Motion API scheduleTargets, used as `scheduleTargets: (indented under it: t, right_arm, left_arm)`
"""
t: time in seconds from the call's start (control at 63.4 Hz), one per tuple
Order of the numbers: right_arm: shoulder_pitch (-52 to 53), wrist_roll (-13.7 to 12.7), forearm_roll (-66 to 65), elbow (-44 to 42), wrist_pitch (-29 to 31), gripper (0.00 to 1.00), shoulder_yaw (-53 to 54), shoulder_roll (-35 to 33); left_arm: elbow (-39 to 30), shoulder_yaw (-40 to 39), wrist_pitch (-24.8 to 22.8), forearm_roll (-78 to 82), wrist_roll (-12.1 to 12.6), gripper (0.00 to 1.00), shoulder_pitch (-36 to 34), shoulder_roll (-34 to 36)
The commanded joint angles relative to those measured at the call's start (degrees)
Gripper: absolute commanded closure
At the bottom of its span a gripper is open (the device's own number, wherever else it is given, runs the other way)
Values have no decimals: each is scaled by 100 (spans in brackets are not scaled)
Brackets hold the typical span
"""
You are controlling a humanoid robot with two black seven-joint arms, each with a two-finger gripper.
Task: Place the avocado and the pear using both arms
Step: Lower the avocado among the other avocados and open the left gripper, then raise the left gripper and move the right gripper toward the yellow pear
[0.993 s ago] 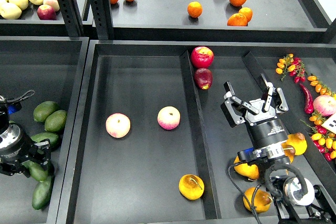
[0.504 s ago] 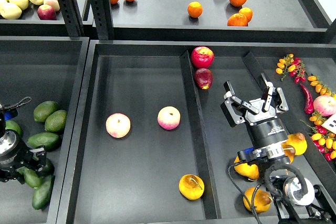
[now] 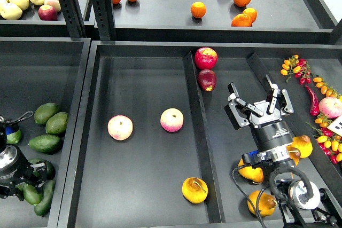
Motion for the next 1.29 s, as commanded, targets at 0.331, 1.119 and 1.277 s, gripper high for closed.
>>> scheduleTargets:
  t: [0.331,1.119,1.277]
  right_arm:
    - [-9,0,0,0,0,0,0,0]
    - [-26,0,-9,-18,0,0,-140,0]
    - [-35,0,-9,-18,0,0,-281,0]
  left_arm:
    - [-14,-26,0,-11,-2,38,-8,7]
    - [-93,-948,0,-99,-2,3,-70,964]
    - [-49,-1572,0,-107,-2,3,18,1544]
